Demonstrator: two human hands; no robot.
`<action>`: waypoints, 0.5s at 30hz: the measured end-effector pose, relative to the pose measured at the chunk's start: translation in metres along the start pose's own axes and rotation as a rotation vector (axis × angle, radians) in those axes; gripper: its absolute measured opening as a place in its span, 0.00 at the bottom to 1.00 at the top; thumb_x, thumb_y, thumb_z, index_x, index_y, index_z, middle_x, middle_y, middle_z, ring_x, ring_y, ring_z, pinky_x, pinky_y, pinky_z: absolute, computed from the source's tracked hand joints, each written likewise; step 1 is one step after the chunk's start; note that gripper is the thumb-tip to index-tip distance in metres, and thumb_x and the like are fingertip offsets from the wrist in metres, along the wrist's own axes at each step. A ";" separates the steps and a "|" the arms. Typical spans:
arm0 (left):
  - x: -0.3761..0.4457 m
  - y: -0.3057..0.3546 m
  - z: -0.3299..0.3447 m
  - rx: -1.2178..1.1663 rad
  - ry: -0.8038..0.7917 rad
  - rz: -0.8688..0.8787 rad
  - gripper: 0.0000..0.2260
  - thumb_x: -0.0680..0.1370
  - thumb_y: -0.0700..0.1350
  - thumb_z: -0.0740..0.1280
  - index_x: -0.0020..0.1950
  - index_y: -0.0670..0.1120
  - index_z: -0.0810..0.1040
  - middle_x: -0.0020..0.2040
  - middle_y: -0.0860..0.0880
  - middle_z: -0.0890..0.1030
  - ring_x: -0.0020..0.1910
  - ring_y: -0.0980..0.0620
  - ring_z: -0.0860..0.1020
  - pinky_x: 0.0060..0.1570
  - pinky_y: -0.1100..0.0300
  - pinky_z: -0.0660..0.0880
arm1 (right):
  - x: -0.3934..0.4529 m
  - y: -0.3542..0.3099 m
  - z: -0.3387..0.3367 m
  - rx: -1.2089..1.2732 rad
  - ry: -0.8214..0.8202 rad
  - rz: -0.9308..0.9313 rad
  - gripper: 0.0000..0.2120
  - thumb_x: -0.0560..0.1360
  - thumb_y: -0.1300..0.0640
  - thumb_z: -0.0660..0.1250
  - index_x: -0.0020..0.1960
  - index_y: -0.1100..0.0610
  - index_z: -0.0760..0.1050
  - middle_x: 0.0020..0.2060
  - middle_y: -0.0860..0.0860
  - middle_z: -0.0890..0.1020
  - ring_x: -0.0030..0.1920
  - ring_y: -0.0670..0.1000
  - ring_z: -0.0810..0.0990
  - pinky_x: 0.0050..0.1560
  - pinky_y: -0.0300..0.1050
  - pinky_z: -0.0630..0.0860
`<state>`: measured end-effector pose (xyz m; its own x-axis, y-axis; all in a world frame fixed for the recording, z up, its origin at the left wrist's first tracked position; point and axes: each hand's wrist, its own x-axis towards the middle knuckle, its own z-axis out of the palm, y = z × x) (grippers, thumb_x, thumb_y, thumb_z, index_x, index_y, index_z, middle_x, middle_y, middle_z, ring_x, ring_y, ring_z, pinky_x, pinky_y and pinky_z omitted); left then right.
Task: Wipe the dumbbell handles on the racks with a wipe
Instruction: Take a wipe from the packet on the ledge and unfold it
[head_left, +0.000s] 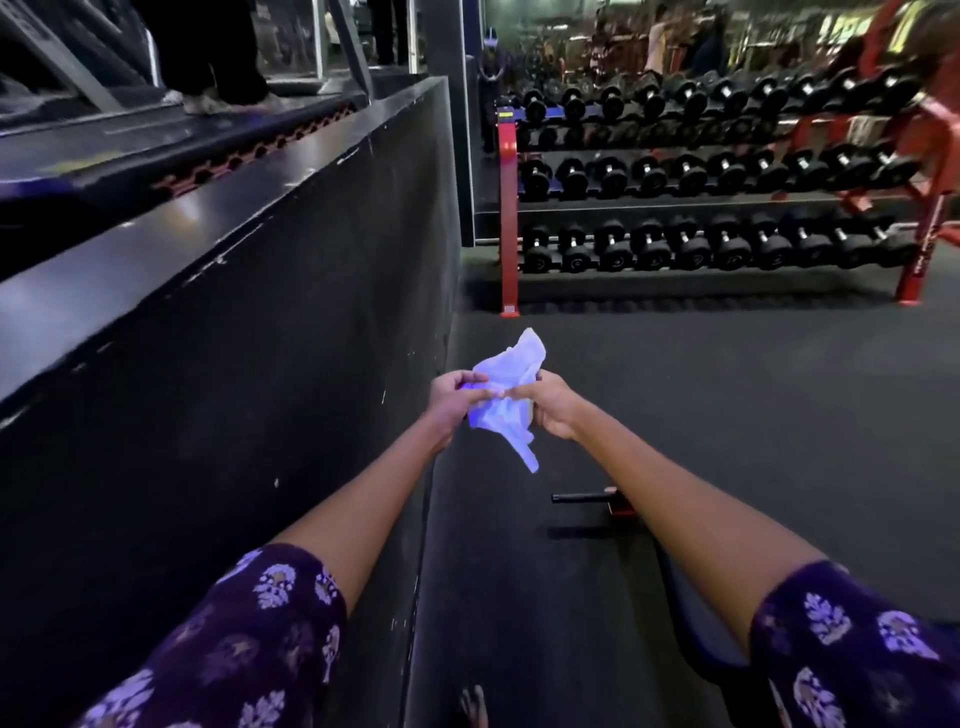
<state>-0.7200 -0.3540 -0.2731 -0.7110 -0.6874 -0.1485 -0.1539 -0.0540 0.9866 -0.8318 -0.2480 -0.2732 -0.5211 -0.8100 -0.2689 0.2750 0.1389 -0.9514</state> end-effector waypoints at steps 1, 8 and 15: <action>0.017 0.001 -0.001 0.017 -0.006 0.015 0.09 0.72 0.30 0.71 0.49 0.40 0.78 0.44 0.46 0.79 0.38 0.54 0.78 0.33 0.70 0.74 | 0.016 -0.002 -0.004 0.000 0.032 0.009 0.18 0.71 0.71 0.64 0.59 0.64 0.69 0.44 0.57 0.78 0.39 0.53 0.80 0.28 0.41 0.75; 0.171 0.022 -0.011 0.109 -0.059 0.096 0.12 0.73 0.27 0.65 0.43 0.44 0.77 0.40 0.51 0.77 0.40 0.54 0.74 0.40 0.66 0.72 | 0.158 -0.035 -0.049 -0.121 0.477 0.039 0.09 0.68 0.72 0.62 0.35 0.60 0.70 0.34 0.54 0.73 0.34 0.52 0.74 0.35 0.43 0.72; 0.280 0.029 -0.005 0.186 -0.180 0.002 0.14 0.73 0.28 0.66 0.57 0.38 0.78 0.46 0.48 0.76 0.46 0.51 0.74 0.35 0.71 0.73 | 0.245 -0.067 -0.073 -0.150 0.503 -0.009 0.09 0.71 0.69 0.59 0.34 0.60 0.70 0.31 0.53 0.71 0.34 0.51 0.69 0.34 0.42 0.66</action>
<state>-0.9201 -0.5520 -0.2858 -0.8194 -0.5466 -0.1729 -0.2646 0.0930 0.9599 -1.0372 -0.4138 -0.2861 -0.8569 -0.4426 -0.2644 0.1693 0.2429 -0.9552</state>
